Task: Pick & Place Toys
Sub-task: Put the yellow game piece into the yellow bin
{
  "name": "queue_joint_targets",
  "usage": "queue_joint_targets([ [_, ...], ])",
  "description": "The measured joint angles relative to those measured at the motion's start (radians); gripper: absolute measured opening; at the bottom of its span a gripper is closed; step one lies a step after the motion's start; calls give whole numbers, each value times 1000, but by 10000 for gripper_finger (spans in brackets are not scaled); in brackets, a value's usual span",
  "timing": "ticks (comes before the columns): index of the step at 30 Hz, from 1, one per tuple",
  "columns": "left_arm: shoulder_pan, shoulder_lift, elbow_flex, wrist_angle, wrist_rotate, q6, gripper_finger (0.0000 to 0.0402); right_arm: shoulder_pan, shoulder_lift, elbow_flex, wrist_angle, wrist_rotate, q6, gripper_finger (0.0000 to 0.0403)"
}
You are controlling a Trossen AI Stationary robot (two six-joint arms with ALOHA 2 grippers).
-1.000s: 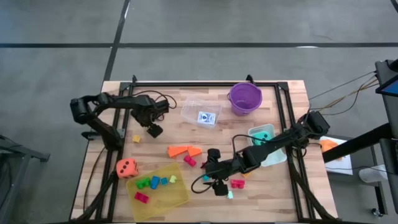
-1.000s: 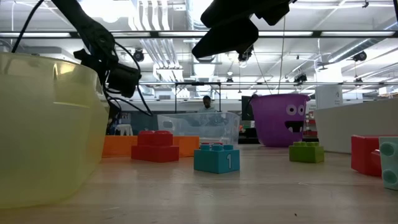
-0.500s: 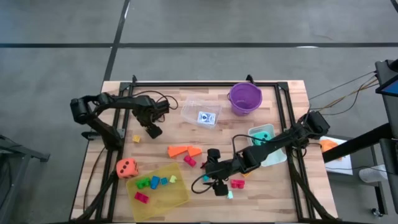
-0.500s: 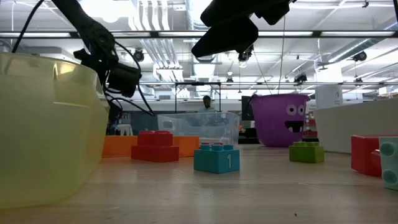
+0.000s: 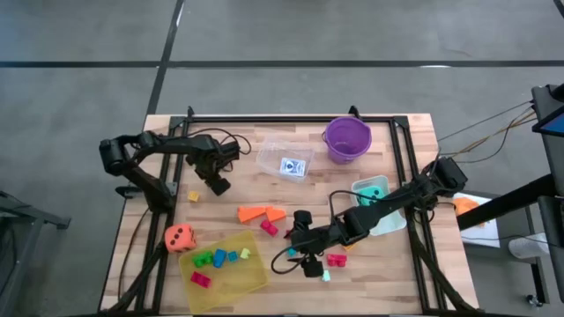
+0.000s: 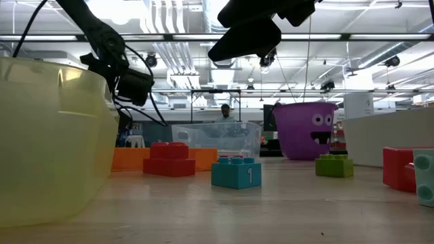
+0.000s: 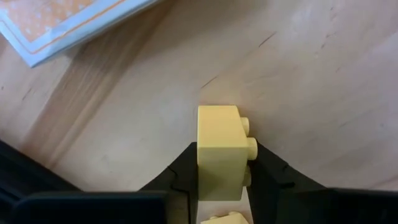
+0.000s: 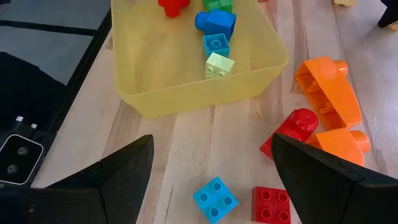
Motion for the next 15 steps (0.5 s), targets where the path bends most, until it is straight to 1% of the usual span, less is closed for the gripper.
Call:
queue_joint_targets([
  [7, 0, -8, 15, -20, 11, -40, 83, 0, 0, 0, 0, 0, 0, 320],
  [11, -13, -10, 56, -61, 13, -47, 83, 0, 0, 0, 2, 0, 0, 320],
  [15, -49, -14, 115, -113, 19, -48, 83, 0, 0, 0, 2, 0, 0, 320],
])
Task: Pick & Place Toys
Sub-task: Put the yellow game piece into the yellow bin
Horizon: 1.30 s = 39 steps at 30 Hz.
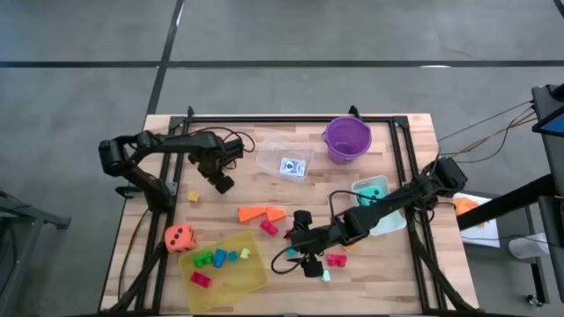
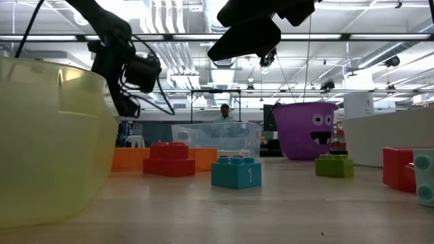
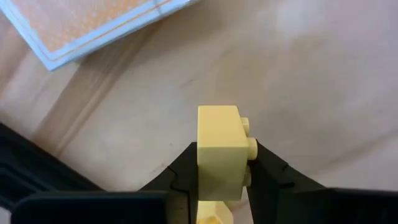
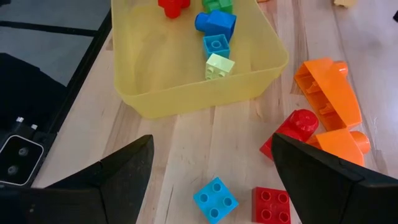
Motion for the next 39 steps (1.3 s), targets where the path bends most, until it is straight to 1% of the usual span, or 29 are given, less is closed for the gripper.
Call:
queue_joint_targets([
  [6, -105, -36, 56, -47, 26, -39, 83, 0, 0, 0, 0, 0, 0, 320],
  [11, -258, -115, 54, -51, 96, -162, 83, 0, 0, 0, 0, 0, 0, 320],
  [15, -441, -182, 61, -48, 132, -331, 83, 0, 0, 0, 0, 0, 2, 320],
  [18, -601, -208, 82, -46, 139, -479, 83, 0, 0, 0, 0, 0, 3, 320],
  [20, -701, -208, 107, -46, 139, -577, 83, 0, 0, 0, 1, 0, 4, 320],
  [23, -838, -196, 155, -43, 131, -686, 83, 0, 0, 0, 9, 1, 9, 320],
  [27, -979, -182, 214, -37, 82, -793, 83, 0, 0, 0, 30, 1, 12, 320],
  [30, -1047, -168, 228, -35, 40, -854, 83, 0, 0, 1, 41, 1, 16, 320],
  [34, -1099, -129, 228, -14, 55, -920, 83, 0, 0, 1, 39, 1, 37, 320],
  [39, -1142, -59, 227, 73, 63, -898, 83, -1, 0, 1, 34, 2, 55, 320],
])
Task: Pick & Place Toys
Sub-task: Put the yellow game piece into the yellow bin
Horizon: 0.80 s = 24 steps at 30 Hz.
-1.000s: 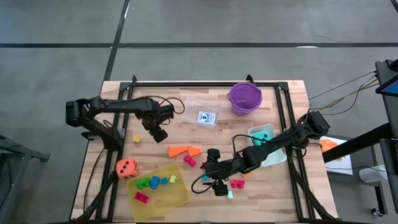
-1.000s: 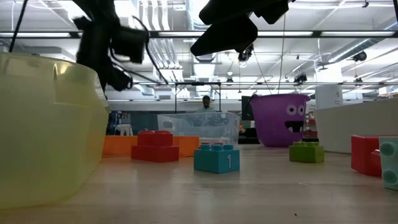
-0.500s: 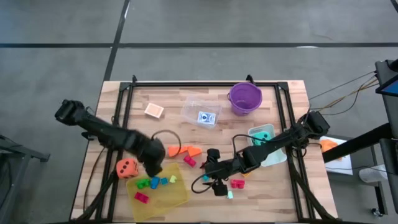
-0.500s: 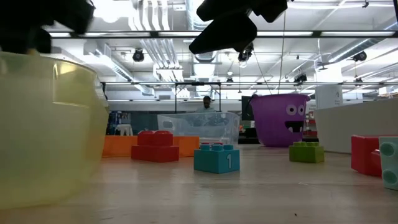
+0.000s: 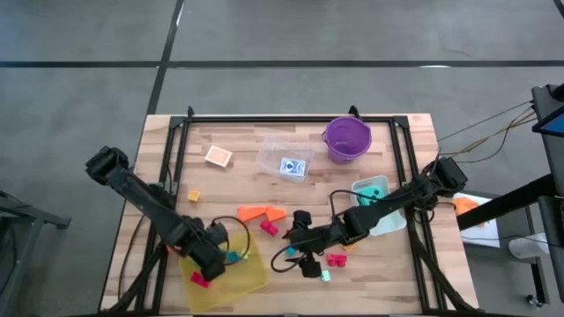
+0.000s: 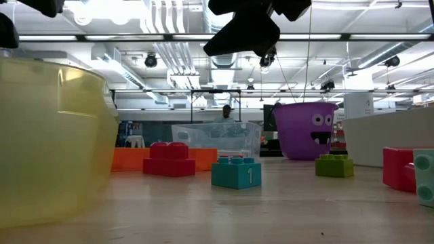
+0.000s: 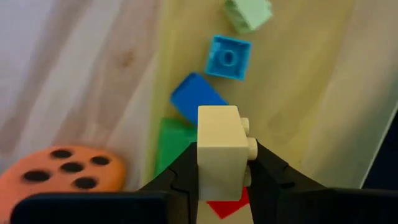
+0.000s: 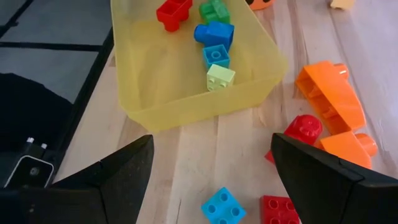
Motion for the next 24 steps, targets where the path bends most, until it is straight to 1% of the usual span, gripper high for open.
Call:
queue_joint_targets([
  [4, -8, 60, 27, 35, 0, 42, 83, 1, 0, 0, -5, 1, 31, 320],
  [14, -9, 251, 170, 31, 0, 199, 83, 1, 0, 0, -4, 7, 95, 320],
  [16, -9, 283, 180, 33, 7, 228, 83, 1, 0, 0, -4, 7, 112, 320],
  [19, -9, 310, 181, 55, 48, 265, 83, 1, 0, 0, -3, 7, 114, 320],
  [24, -6, 330, 176, 102, 49, 271, 83, 4, 0, -1, -4, 8, 117, 320],
])
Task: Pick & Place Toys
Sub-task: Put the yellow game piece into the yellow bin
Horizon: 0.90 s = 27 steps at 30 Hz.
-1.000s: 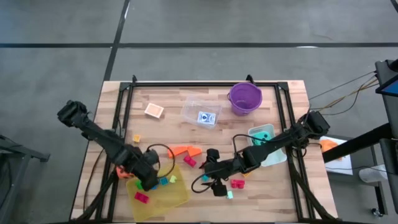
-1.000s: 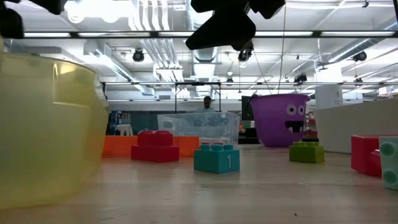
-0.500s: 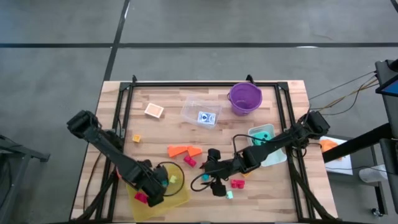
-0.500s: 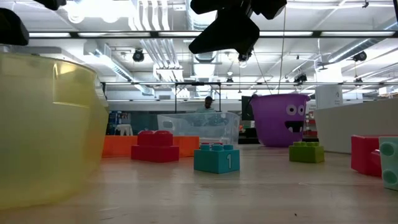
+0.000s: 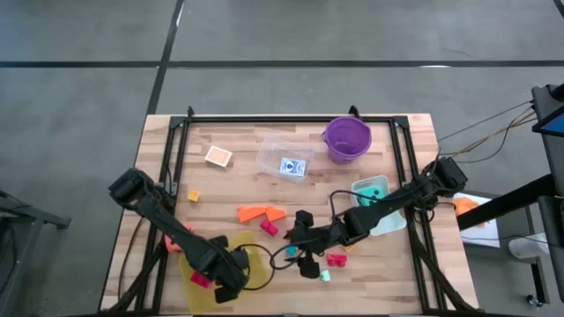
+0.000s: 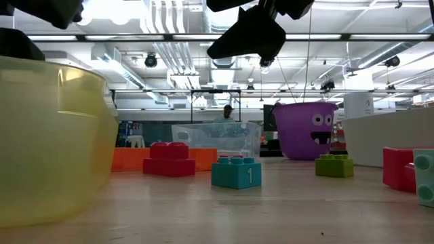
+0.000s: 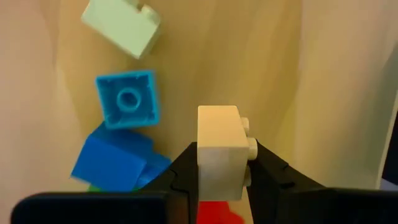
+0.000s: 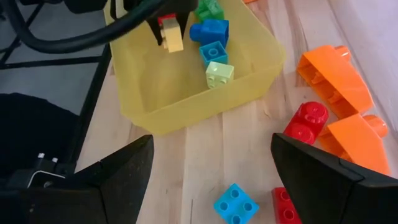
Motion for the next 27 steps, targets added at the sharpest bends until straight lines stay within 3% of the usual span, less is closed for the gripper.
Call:
queue_joint_targets([
  [7, 0, 1, -66, 133, -5, -30, 83, 5, 0, 0, -3, 0, 3, 320],
  [27, 0, 8, -122, 135, 60, -99, 83, 17, 0, 0, -35, -3, -2, 320],
])
